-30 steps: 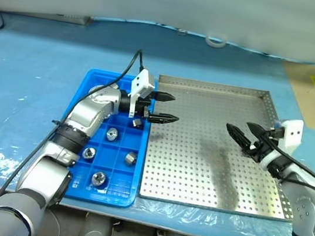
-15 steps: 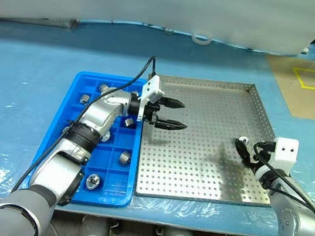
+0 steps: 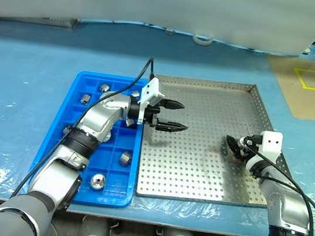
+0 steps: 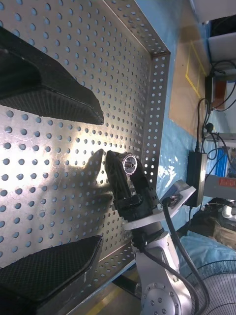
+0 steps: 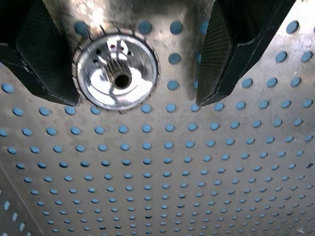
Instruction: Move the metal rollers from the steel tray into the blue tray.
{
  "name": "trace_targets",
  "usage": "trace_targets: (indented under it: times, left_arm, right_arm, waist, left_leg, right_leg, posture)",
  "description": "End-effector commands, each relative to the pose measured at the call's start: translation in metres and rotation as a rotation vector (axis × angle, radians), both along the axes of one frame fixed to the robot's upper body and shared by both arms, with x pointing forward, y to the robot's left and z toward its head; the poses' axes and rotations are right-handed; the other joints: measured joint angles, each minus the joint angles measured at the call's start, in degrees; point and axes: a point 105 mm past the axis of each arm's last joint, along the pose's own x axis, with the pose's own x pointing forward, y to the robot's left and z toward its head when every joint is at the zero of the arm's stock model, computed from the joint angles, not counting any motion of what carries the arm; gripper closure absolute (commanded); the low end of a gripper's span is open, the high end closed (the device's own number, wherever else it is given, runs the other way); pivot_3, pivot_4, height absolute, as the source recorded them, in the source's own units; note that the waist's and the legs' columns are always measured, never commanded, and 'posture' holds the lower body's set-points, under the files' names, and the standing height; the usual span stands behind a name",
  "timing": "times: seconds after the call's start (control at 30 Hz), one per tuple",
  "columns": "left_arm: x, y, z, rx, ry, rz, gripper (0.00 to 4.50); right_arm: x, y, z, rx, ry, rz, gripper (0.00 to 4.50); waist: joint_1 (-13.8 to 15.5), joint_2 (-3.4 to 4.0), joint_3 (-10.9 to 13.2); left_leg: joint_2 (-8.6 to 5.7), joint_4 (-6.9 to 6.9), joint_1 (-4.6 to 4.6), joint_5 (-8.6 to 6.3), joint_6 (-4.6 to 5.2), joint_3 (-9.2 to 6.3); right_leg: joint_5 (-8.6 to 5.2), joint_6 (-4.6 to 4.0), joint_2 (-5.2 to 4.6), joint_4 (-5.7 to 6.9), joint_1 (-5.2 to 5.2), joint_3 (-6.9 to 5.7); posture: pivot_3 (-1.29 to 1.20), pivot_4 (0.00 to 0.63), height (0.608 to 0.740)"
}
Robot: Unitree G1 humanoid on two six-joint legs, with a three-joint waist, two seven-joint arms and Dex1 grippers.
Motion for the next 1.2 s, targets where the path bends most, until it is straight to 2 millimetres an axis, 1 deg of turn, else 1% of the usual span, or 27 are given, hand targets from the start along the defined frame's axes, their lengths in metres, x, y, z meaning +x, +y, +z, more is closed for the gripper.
trace_targets:
  times: [0.03, 0.07, 0.1, 0.13, 0.2, 0.27, 0.37, 0.43, 0.47, 0.5, 0.57, 0.63, 0.77, 0.83, 0.9, 1.03, 1.07, 1.13, 1.2]
  left_arm:
    - [0.0, 0.007, 0.012, -0.021, -0.045, 0.029, 0.69]
    - [0.0, 0.009, 0.012, -0.017, -0.045, 0.036, 0.69]
    - [0.0, 0.011, 0.012, -0.015, -0.046, 0.041, 0.69]
    - [0.001, 0.013, 0.011, -0.008, -0.04, 0.047, 0.69]
    - [-0.001, 0.018, 0.009, 0.008, -0.029, 0.05, 0.69]
    - [-0.002, 0.022, 0.006, 0.025, -0.024, 0.049, 0.69]
    - [-0.002, 0.029, 0.003, 0.044, -0.021, 0.057, 0.69]
    - [0.0, 0.032, 0.003, 0.046, -0.023, 0.072, 0.69]
    - [0.0, 0.034, 0.003, 0.044, -0.025, 0.077, 0.69]
    - [0.001, 0.035, 0.005, 0.042, -0.027, 0.085, 0.69]
    - [0.003, 0.04, 0.008, 0.043, -0.037, 0.102, 0.69]
    - [0.001, 0.047, 0.009, 0.063, -0.05, 0.114, 0.69]
    - [-0.011, 0.065, 0.007, 0.101, -0.06, 0.127, 0.69]
    - [-0.015, 0.077, 0.01, 0.105, -0.069, 0.172, 0.69]
    - [-0.017, 0.087, 0.014, 0.104, -0.075, 0.219, 0.69]
    - [-0.025, 0.117, 0.016, 0.114, -0.079, 0.355, 0.69]
    - [-0.03, 0.123, 0.015, 0.121, -0.077, 0.388, 0.69]
    - [-0.04, 0.138, 0.014, 0.132, -0.067, 0.457, 0.69]
    - [-0.053, 0.15, 0.013, 0.143, -0.054, 0.519, 0.69]
  right_arm:
    - [0.004, 0.012, 0.006, 0.004, -0.031, 0.057, 1.38]
    - [0.005, 0.013, 0.007, -0.001, -0.029, 0.063, 1.69]
    - [0.006, 0.014, 0.007, -0.005, -0.027, 0.066, 2.1]
    - [0.007, 0.016, 0.012, 0.008, -0.043, 0.084, 2.42]
    - [0.007, 0.022, 0.028, 0.031, -0.086, 0.135, 2.65]
    - [0.006, 0.028, 0.041, 0.022, -0.11, 0.183, 2.67]
    - [0.007, 0.031, 0.054, -0.036, -0.119, 0.236, 2.67]
    - [0.007, 0.04, 0.068, -0.026, -0.145, 0.298, 2.67]
    - [0.007, 0.046, 0.075, -0.02, -0.157, 0.334, 2.67]
    - [0.005, 0.057, 0.083, -0.009, -0.168, 0.397, 2.67]
    - [-0.001, 0.085, 0.094, -0.002, -0.165, 0.556, 2.67]
    - [-0.008, 0.111, 0.096, -0.022, -0.141, 0.703, 2.67]
    - [-0.008, 0.145, 0.093, -0.091, -0.108, 0.873, 2.67]
    - [-0.004, 0.157, 0.092, -0.117, -0.108, 0.929, 2.67]
    - [-0.001, 0.169, 0.093, -0.098, -0.113, 0.975, 2.67]
    - [0.002, 0.195, 0.094, -0.064, -0.115, 1.095, 2.67]
    - [0.0, 0.2, 0.093, -0.052, -0.107, 1.137, 2.67]
    - [-0.005, 0.211, 0.09, -0.029, -0.092, 1.209, 2.67]
    - [-0.01, 0.22, 0.085, -0.001, -0.072, 1.266, 2.67]
  waist:
    - [0.09, 0.0, 0.0]
    - [0.13, 0.0, 0.0]
    - [0.19, 0.01, 0.0]
    - [0.31, 0.01, 0.0]
    - [0.53, 0.03, 0.0]
    - [0.73, 0.09, 0.01]
    - [1.05, 0.13, 0.01]
    - [1.55, 0.13, 0.01]
    - [1.7, 0.13, 0.01]
    - [1.82, 0.13, 0.01]
    - [1.86, 0.15, 0.02]
    - [1.88, 0.15, 0.02]
    - [2.4, 0.16, 0.03]
    - [3.1, 0.16, 0.03]
    - [4.29, 0.16, 0.05]
    - [6.67, 0.16, 0.06]
    - [7.22, 0.17, 0.06]
    - [8.59, 0.13, 0.08]
    - [9.6, 0.11, 0.09]
  left_leg:
    - [0.0, 0.0, -0.01, 0.0, 0.0, 0.0]
    - [0.0, 0.0, -0.01, 0.0, 0.0, 0.0]
    - [0.0, 0.0, -0.02, 0.0, 0.01, 0.0]
    - [0.0, 0.0, -0.02, 0.0, 0.01, 0.0]
    - [0.0, 0.0, -0.02, 0.0, 0.01, 0.0]
    - [0.0, 0.0, -0.02, 0.0, 0.0, 0.0]
    - [0.0, 0.0, -0.01, 0.0, 0.01, 0.01]
    - [0.01, 0.0, 0.01, 0.01, -0.01, 0.01]
    - [0.01, 0.0, 0.03, 0.02, -0.03, 0.01]
    - [0.02, 0.0, 0.05, 0.04, -0.06, 0.01]
    - [0.03, -0.01, 0.06, 0.05, -0.08, 0.01]
    - [0.05, -0.02, 0.06, 0.06, -0.09, 0.01]
    - [0.11, -0.07, 0.06, 0.1, -0.16, 0.0]
    - [0.12, -0.11, 0.03, 0.14, -0.23, 0.0]
    - [0.12, -0.11, 0.02, 0.16, -0.28, 0.0]
    - [0.13, -0.11, 0.03, 0.11, -0.54, -0.01]
    - [0.13, -0.12, 0.03, 0.11, -0.55, -0.01]
    - [0.13, -0.15, 0.02, 0.11, -0.57, -0.01]
    - [0.13, -0.21, 0.0, 0.11, -0.58, -0.02]
  right_leg:
    - [0.0, 0.0, 0.0, 0.0, -0.01, 0.0]
    - [0.0, 0.0, 0.0, 0.01, -0.01, 0.0]
    - [0.0, 0.0, 0.0, 0.03, -0.03, 0.0]
    - [0.0, 0.0, 0.0, 0.04, -0.04, 0.0]
    - [0.0, 0.0, -0.01, 0.06, -0.05, 0.0]
    - [0.0, 0.0, -0.01, 0.06, -0.05, 0.0]
    - [0.0, 0.0, -0.01, 0.06, -0.04, 0.0]
    - [0.0, -0.01, -0.01, 0.1, -0.04, 0.0]
    - [0.0, 0.0, -0.01, 0.13, -0.05, 0.0]
    - [0.0, 0.0, -0.01, 0.16, -0.05, 0.0]
    - [0.0, 0.0, -0.01, 0.19, -0.07, 0.01]
    - [0.0, 0.0, 0.0, 0.19, -0.07, 0.0]
    - [0.0, 0.0, 0.04, 0.24, -0.13, -0.02]
    - [0.0, -0.01, 0.04, 0.26, -0.19, -0.02]
    - [0.0, -0.01, 0.04, 0.32, -0.21, -0.03]
    - [0.0, -0.01, 0.04, 0.45, -0.26, -0.05]
    - [-0.01, -0.02, 0.04, 0.46, -0.27, -0.05]
    - [-0.01, -0.03, 0.04, 0.46, -0.3, -0.05]
    - [-0.03, -0.05, 0.04, 0.44, -0.33, -0.06]
  posture:
    - [-0.41, 0.15, 0.74]
    - [-0.4, 0.15, 0.74]
    - [-0.4, 0.15, 0.74]
    - [-0.4, 0.15, 0.74]
    - [-0.4, 0.15, 0.74]
    - [-0.4, 0.15, 0.74]
    - [-0.4, 0.15, 0.74]
    - [-0.4, 0.15, 0.74]
    - [-0.4, 0.15, 0.74]
    - [-0.39, 0.15, 0.74]
    - [-0.38, 0.15, 0.74]
    - [-0.35, 0.15, 0.74]
    - [-0.26, 0.15, 0.74]
    - [-0.2, 0.15, 0.74]
    - [-0.15, 0.15, 0.74]
    - [0.02, 0.15, 0.74]
    - [0.02, 0.15, 0.74]
    - [0.11, 0.15, 0.74]
    - [0.15, 0.15, 0.74]
